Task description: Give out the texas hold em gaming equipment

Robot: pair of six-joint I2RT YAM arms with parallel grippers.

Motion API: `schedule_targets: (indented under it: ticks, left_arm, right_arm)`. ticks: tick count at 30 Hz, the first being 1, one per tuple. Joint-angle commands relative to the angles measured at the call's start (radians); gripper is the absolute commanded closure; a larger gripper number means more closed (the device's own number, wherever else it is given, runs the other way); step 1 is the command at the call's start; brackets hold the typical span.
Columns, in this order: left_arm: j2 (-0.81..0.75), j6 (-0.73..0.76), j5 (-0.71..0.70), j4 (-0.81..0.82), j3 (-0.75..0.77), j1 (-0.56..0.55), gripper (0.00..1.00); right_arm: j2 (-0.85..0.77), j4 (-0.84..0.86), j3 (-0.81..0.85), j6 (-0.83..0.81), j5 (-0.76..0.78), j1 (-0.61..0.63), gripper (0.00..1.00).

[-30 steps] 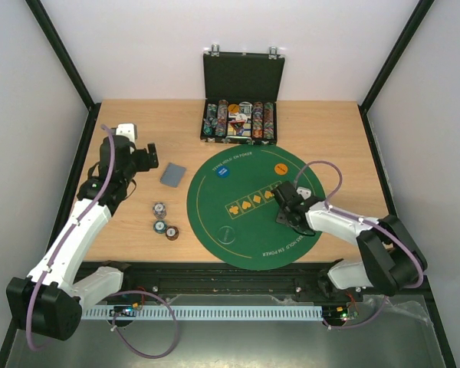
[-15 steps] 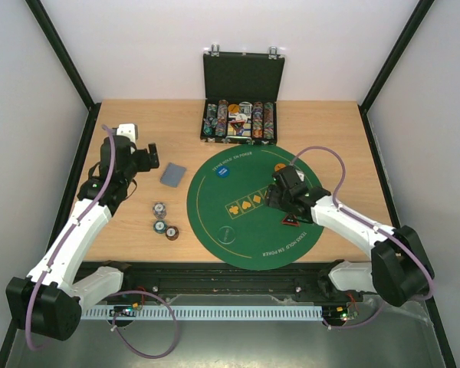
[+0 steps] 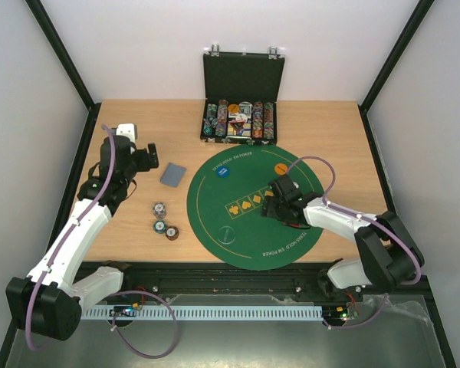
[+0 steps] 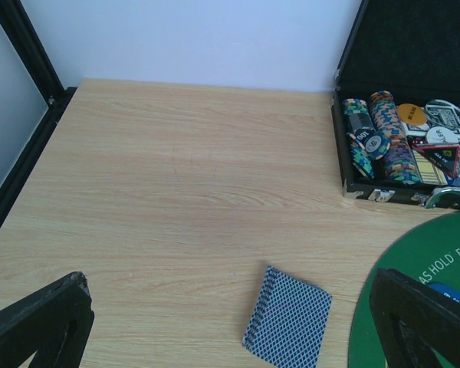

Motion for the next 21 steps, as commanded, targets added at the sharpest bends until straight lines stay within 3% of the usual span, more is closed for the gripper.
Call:
schedule_targets:
  ticks: [1, 13, 21]
  left_arm:
    - [-0.006, -0.003, -0.018, 0.001, -0.005, -0.006, 0.00]
    - [-0.004, -0.003, -0.017, 0.001, -0.005, -0.005, 0.01]
    - [0.022, -0.023, 0.053, 0.010, 0.020, -0.002, 0.00]
  right_arm:
    - [0.027, 0.013, -0.015, -0.005, 0.025, 0.005, 0.18]
    - [-0.007, -0.054, -0.019, -0.004, 0.107, 0.005, 0.17]
    - [0.006, -0.121, 0.187, -0.202, 0.169, 0.044, 0.18]
